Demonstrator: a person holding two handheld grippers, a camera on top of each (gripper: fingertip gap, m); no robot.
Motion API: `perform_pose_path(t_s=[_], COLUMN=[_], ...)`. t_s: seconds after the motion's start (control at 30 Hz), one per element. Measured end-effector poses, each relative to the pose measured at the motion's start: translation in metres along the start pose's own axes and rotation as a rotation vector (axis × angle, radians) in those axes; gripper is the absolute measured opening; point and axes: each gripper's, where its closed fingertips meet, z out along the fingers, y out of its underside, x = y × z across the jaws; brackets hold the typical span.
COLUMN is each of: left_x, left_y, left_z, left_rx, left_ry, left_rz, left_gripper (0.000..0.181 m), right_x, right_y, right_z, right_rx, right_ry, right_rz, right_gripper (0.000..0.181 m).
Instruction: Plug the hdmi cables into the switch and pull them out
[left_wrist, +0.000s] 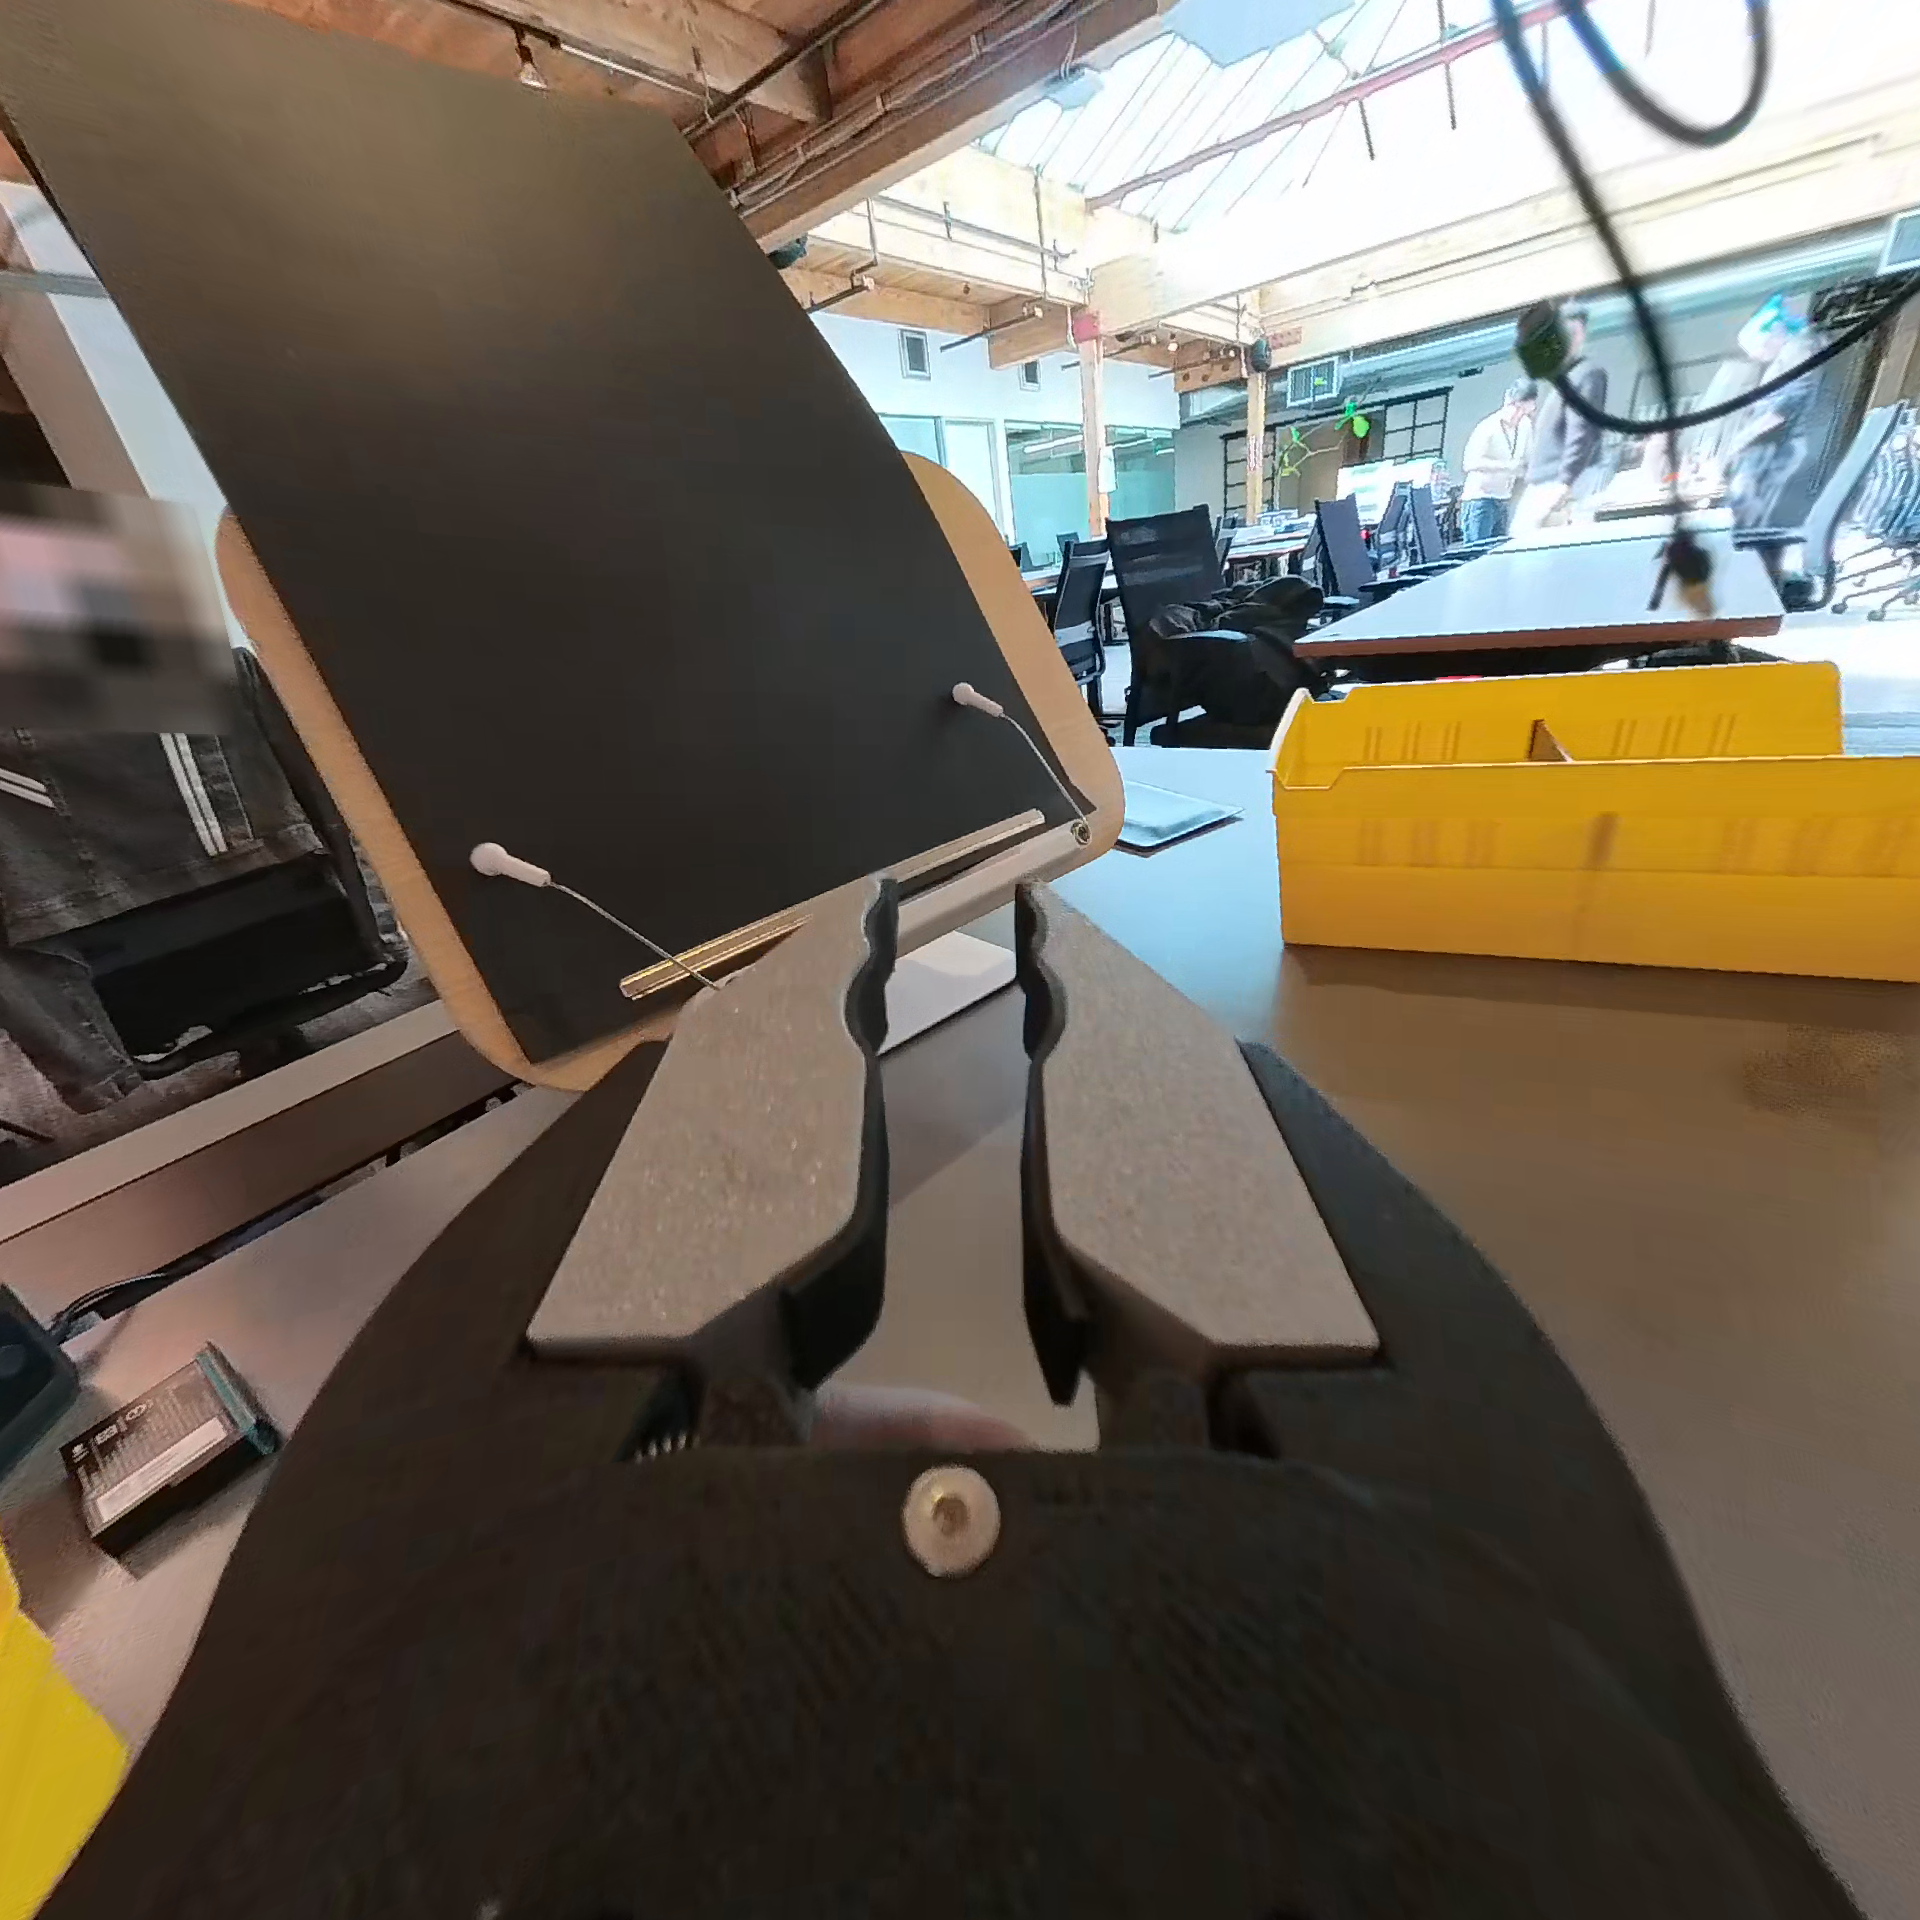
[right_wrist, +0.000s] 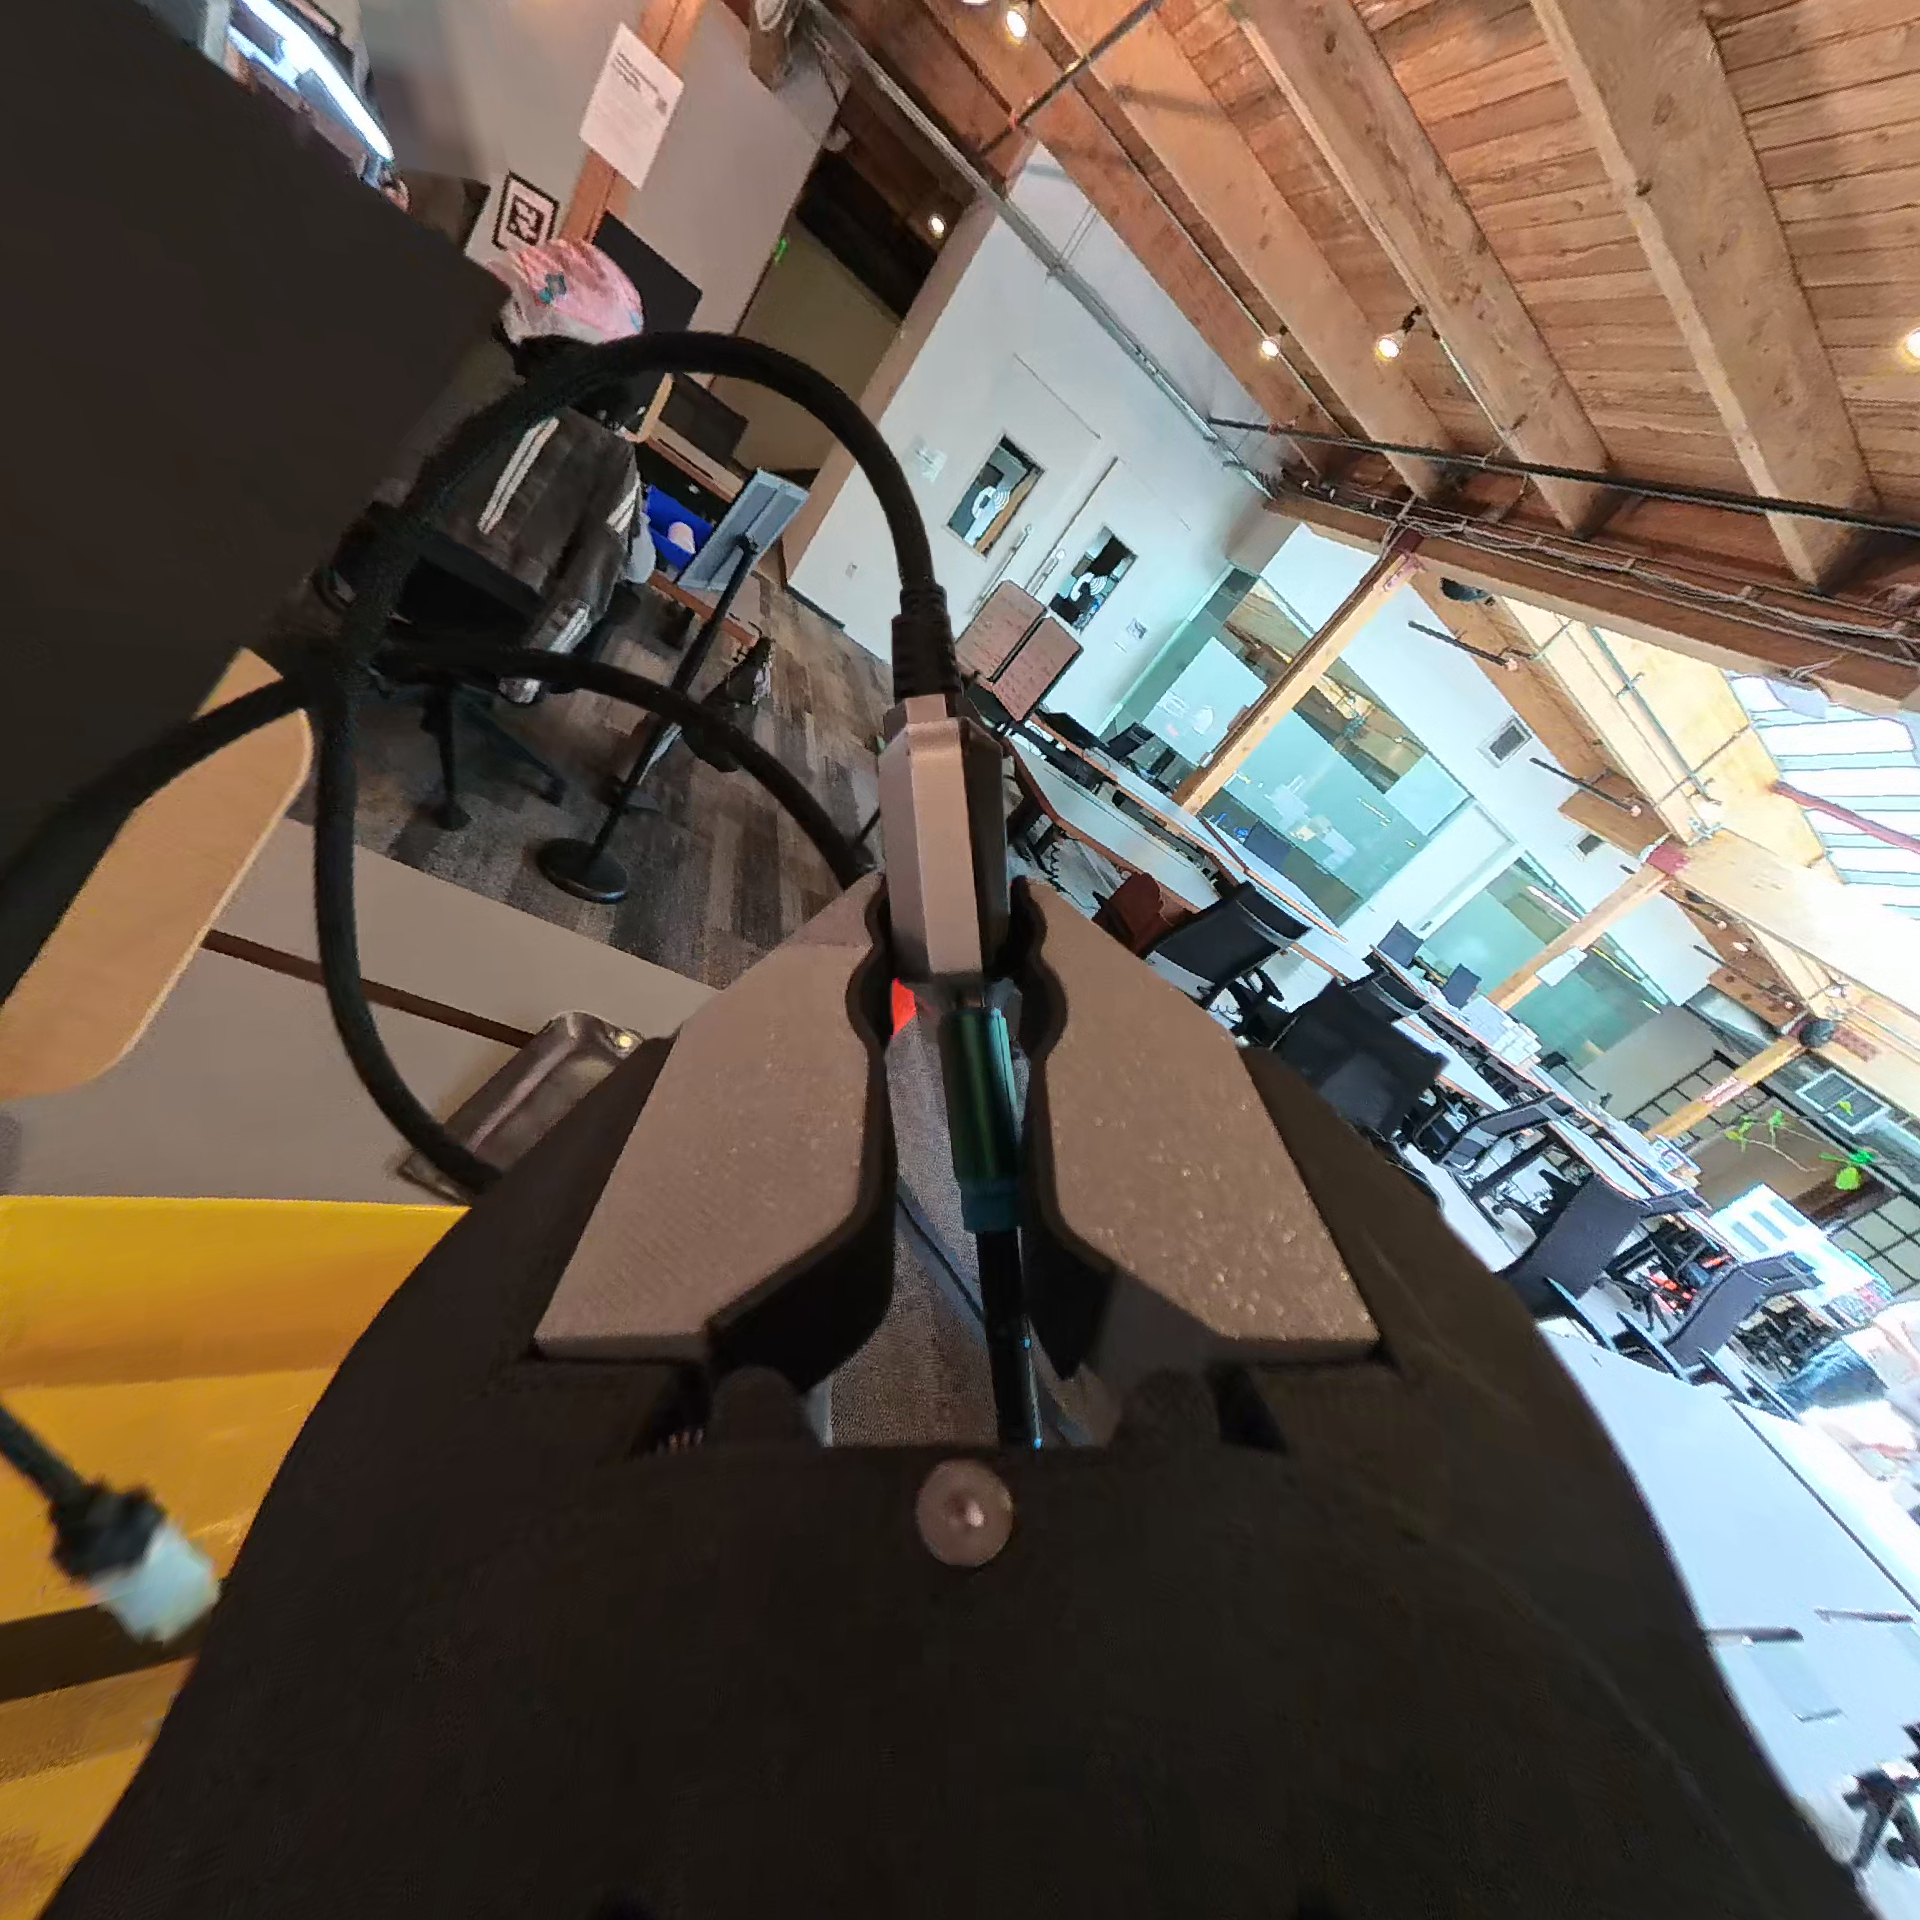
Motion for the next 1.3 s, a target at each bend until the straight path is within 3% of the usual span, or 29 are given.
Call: perform_pose_path(t_s=[0.03, 0.5, 0.83, 1.13, 1.3], left_x=[0.000, 0.003, 0.005, 0.004, 0.009], left_y=[0.000, 0.010, 0.019, 0.025, 0.033], left_z=[0.000, 0.004, 0.007, 0.009, 0.011], left_rx=[-0.001, -0.042, -0.069, -0.086, -0.115], left_ry=[-0.002, 0.012, 0.017, 0.018, 0.025], left_rz=[0.003, 0.017, 0.027, 0.026, 0.075], left_gripper=[0.020, 0.020, 0.021, 0.020, 0.020], right_x=[-0.004, -0.036, -0.129, -0.231, -0.269], right_y=[0.004, 0.042, 0.082, 0.216, 0.244], right_z=[0.005, 0.044, 0.070, 0.055, 0.046], right_rx=[-0.008, -0.059, -0.056, -0.511, -0.683], right_ry=[-0.014, -0.135, -0.421, -0.829, -0.956], right_rz=[-0.003, -0.037, -0.303, -0.816, -0.874], right_gripper=[0.018, 0.018, 0.019, 0.018, 0.023])
